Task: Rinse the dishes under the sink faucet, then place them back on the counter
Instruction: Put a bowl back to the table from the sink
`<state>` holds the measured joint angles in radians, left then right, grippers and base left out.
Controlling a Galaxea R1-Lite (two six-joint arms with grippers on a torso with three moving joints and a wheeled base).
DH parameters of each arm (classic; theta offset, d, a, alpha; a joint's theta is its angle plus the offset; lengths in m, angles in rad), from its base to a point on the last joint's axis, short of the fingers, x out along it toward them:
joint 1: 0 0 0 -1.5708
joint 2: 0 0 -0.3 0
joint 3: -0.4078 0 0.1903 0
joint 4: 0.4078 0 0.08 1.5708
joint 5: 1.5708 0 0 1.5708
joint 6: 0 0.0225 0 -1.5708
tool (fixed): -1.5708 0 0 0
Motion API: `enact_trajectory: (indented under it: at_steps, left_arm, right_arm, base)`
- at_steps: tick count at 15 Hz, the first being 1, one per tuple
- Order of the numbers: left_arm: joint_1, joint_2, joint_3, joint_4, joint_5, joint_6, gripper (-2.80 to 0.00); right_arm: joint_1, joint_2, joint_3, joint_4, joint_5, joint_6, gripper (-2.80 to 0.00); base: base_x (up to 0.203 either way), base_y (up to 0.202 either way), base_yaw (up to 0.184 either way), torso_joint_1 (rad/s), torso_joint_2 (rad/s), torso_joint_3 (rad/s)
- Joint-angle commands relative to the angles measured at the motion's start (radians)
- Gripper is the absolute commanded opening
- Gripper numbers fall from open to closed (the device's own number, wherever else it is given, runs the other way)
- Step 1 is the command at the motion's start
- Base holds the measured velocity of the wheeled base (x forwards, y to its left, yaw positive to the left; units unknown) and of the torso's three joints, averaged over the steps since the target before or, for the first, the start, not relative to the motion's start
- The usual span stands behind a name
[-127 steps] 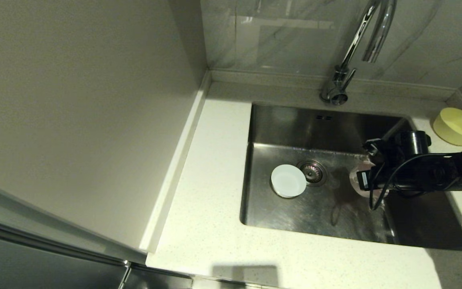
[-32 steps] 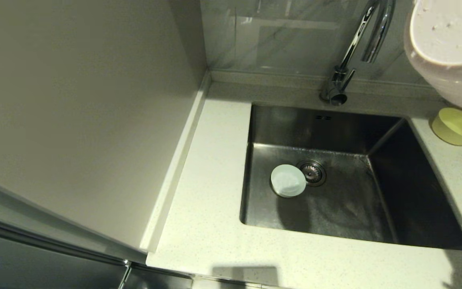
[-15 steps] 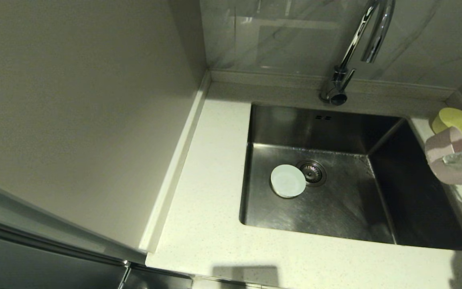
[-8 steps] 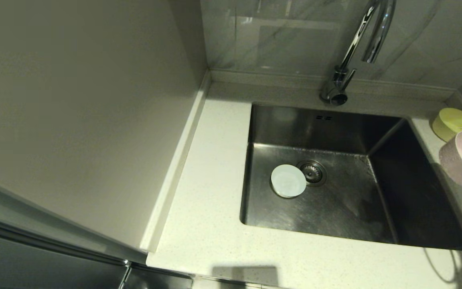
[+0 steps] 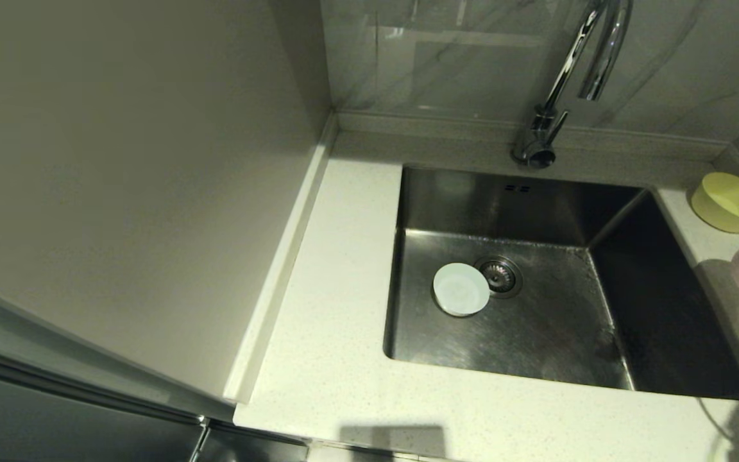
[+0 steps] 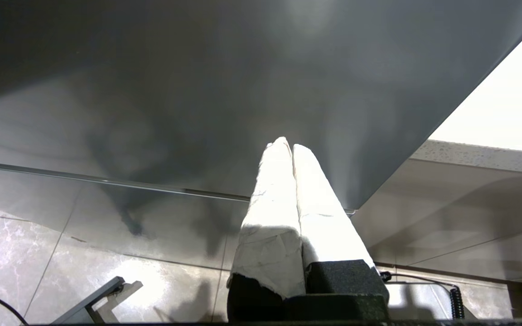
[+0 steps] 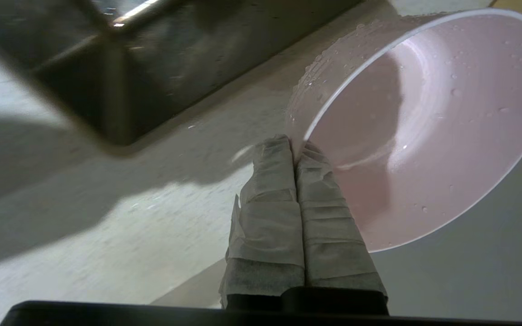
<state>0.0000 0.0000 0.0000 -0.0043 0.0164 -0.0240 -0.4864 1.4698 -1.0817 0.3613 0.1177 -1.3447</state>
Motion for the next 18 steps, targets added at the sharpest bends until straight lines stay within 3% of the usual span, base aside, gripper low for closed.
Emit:
enact_trajectory:
  at_steps: [1, 10, 18]
  left_arm:
    - [0.000, -0.002, 0.000, 0.000, 0.000, -0.001, -2.80]
    - [0.000, -0.002, 0.000, 0.000, 0.000, -0.001, -2.80]
    - [0.000, -0.002, 0.000, 0.000, 0.000, -0.001, -2.80]
  right_arm:
    - [-0.001, 0.067, 0.022, -0.060, -0.019, -0.007, -2.80]
    - [-0.023, 0.219, -0.020, -0.221, -0.062, 0.013, -2.80]
    - [-0.020, 0.323, -0.054, -0.385, -0.064, 0.096, -2.80]
  base:
    - [0.000, 0.000, 0.000, 0.000, 0.00, 0.000]
    - [0.000, 0.000, 0.000, 0.000, 0.00, 0.000]
    - [0.000, 0.000, 0.000, 0.000, 0.00, 0.000]
